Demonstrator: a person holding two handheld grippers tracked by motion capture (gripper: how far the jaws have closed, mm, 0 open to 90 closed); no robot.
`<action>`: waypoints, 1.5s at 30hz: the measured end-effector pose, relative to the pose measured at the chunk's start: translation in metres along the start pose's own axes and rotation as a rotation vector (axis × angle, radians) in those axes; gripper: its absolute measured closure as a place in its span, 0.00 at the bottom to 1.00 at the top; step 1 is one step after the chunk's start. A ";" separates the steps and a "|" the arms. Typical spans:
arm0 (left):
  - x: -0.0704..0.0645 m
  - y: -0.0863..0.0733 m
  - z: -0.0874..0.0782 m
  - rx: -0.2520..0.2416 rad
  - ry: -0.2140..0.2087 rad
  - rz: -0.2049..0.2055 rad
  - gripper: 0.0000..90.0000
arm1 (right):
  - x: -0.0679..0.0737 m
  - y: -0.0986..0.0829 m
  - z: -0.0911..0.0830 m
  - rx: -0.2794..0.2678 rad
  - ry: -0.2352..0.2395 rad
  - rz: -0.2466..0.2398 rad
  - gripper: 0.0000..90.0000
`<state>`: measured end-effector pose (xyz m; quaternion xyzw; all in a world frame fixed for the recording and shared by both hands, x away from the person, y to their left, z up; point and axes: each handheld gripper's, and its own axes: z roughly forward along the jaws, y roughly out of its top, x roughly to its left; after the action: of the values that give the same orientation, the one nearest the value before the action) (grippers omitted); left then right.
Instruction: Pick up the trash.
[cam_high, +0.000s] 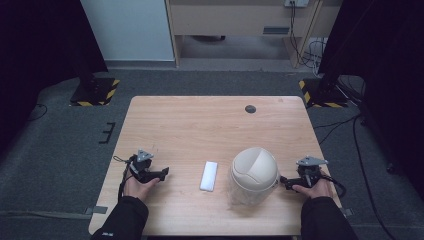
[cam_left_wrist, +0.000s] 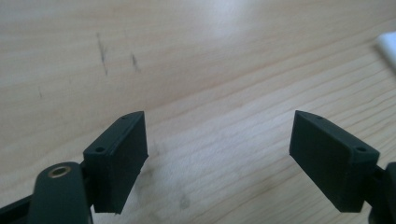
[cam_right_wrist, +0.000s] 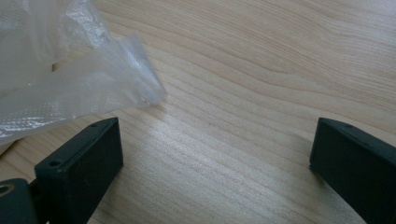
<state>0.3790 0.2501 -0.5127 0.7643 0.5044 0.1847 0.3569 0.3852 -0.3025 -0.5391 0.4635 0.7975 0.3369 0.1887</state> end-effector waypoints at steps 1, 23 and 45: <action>0.000 0.000 0.000 0.000 0.000 0.000 0.21 | 0.000 0.000 0.000 0.000 0.000 0.000 0.03; -0.047 0.039 -0.047 -0.283 -0.216 0.115 0.20 | 0.001 0.000 0.001 0.005 0.000 -0.002 0.01; -0.120 0.079 -0.070 -0.332 -0.425 0.266 0.20 | 0.001 0.000 0.001 0.008 0.000 -0.002 0.01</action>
<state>0.3337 0.1486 -0.3983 0.7763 0.2769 0.1459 0.5472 0.3855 -0.3015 -0.5392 0.4633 0.7995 0.3335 0.1873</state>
